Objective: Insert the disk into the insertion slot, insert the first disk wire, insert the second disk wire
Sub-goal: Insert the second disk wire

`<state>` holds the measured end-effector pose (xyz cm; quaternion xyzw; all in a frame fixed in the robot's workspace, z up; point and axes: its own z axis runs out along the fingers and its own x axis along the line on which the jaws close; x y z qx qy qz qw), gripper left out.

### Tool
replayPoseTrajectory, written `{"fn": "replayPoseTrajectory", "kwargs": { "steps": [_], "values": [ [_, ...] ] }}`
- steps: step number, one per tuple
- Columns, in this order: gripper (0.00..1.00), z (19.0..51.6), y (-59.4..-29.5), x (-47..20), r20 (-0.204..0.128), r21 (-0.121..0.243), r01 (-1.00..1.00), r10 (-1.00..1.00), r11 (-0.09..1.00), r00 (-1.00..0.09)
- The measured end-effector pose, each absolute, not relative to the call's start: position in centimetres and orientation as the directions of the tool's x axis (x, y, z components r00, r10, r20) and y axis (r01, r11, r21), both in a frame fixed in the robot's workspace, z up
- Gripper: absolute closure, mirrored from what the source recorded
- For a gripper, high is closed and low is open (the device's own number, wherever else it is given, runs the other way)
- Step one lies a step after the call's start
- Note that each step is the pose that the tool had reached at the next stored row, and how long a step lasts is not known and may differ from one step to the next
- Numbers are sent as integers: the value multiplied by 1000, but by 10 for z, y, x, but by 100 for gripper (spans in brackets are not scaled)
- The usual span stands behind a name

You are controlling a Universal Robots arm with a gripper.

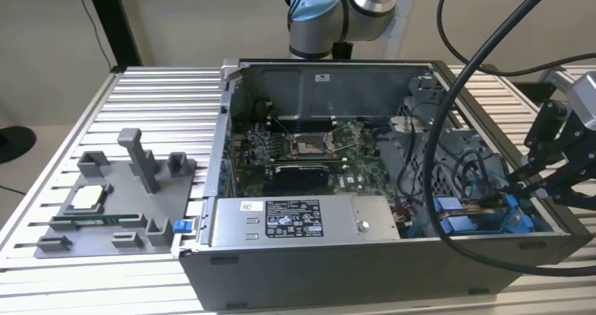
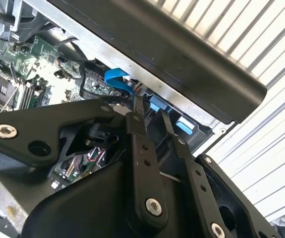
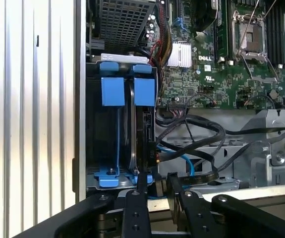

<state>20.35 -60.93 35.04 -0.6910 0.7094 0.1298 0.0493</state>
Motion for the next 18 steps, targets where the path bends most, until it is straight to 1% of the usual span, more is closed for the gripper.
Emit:
{"fn": "replayPoseTrajectory", "kwargs": {
  "steps": [9, 16, 18],
  "values": [
    [0, 350, -610, 204, -254, 116, -993, -967, 6, -35],
    [0, 350, -617, 204, -281, 116, -993, -959, 1, -33],
    [0, 350, -618, 204, -285, 116, -993, -958, 0, -33]
  ]
}}
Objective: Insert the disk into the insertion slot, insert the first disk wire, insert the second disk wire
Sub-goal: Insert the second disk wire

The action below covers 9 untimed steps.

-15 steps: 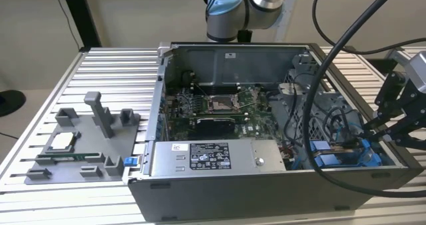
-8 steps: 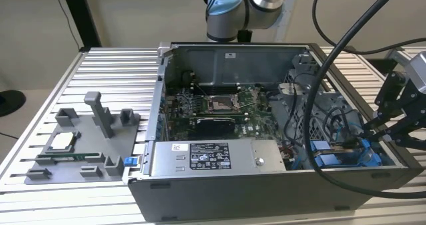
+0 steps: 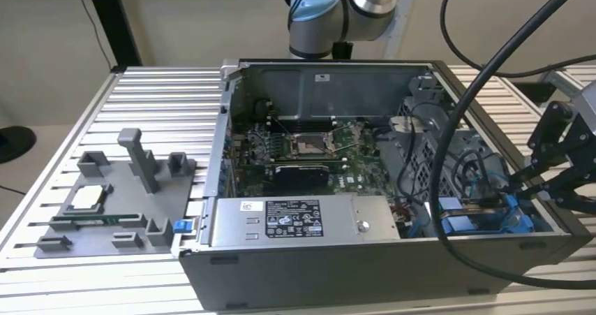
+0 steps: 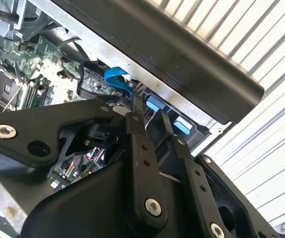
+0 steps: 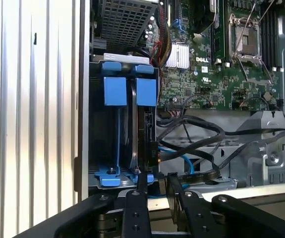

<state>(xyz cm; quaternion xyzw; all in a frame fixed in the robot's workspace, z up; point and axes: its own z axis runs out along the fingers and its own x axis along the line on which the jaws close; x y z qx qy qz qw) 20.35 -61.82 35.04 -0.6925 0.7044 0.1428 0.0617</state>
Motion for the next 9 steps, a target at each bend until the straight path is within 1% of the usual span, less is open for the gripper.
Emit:
{"fn": "replayPoseTrajectory", "kwargs": {
  "steps": [9],
  "values": [
    [0, 349, -618, 204, -291, 116, -993, -956, -1, -33]
  ]
}}
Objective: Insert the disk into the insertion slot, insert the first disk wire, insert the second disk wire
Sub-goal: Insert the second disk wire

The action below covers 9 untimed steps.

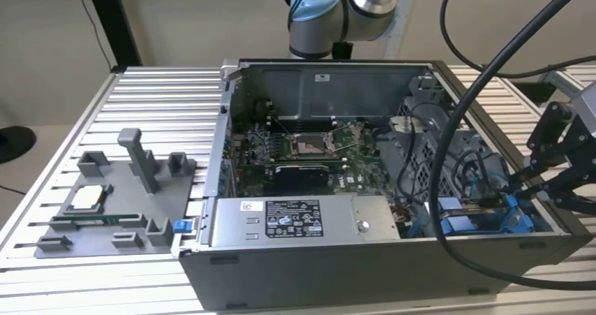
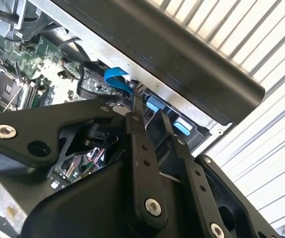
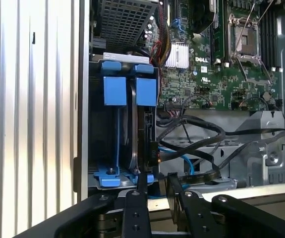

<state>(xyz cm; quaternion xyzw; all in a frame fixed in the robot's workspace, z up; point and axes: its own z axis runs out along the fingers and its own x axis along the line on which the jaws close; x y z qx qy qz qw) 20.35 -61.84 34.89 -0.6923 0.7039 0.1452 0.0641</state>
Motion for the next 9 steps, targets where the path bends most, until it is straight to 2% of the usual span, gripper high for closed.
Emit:
{"fn": "replayPoseTrajectory", "kwargs": {
  "steps": [6, 7, 9],
  "values": [
    [0, 349, -618, 204, -294, 116, -993, -955, -1, -33],
    [100, 349, -618, 203, -294, 116, -993, -955, -1, -33],
    [100, 349, -618, 204, -294, 116, -993, -955, -1, -33]
  ]
}}
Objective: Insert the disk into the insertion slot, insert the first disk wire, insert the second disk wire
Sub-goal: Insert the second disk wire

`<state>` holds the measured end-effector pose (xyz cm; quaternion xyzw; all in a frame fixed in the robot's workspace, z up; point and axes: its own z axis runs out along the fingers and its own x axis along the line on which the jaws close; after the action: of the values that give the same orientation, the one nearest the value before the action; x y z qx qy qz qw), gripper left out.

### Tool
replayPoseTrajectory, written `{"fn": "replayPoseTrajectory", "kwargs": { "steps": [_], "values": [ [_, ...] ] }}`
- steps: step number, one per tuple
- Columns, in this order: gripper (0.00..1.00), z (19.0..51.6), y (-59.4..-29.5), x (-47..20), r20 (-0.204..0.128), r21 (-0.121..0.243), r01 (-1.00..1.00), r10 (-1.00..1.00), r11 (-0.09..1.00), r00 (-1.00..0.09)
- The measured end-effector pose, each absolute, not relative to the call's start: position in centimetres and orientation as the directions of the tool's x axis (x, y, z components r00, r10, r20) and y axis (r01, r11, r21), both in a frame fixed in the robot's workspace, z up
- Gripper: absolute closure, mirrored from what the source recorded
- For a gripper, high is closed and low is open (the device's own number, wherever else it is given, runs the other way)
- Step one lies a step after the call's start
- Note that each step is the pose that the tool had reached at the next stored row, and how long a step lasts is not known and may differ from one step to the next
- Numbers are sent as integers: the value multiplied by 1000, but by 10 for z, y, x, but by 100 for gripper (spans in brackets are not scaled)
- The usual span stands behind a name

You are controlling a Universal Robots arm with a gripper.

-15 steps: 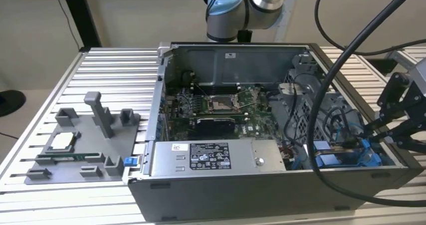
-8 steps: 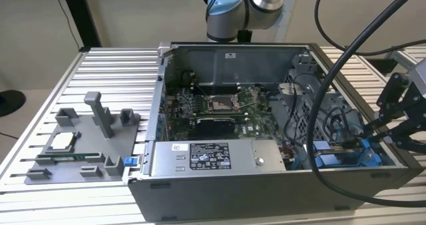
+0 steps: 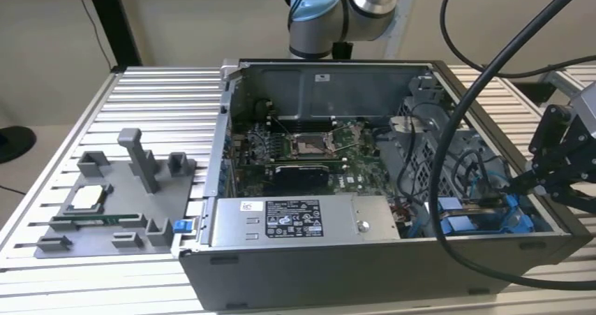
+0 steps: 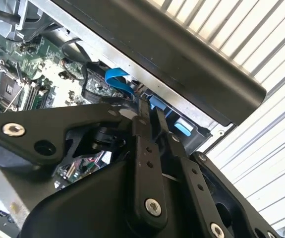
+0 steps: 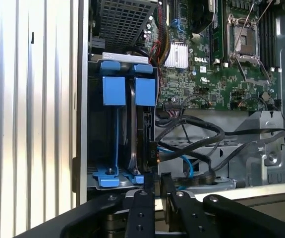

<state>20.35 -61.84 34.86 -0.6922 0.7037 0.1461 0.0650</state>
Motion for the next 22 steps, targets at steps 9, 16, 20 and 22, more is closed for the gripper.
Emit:
{"fn": "replayPoseTrajectory", "kwargs": {
  "steps": [9, 16, 20, 22],
  "values": [
    [100, 349, -618, 203, -297, 116, -993, -954, -1, -33],
    [100, 352, -615, 198, -298, 116, -993, -954, -1, -33],
    [100, 355, -611, 193, -298, 116, -993, -954, -2, -33],
    [100, 357, -609, 191, -299, 116, -993, -954, -2, -33]
  ]
}}
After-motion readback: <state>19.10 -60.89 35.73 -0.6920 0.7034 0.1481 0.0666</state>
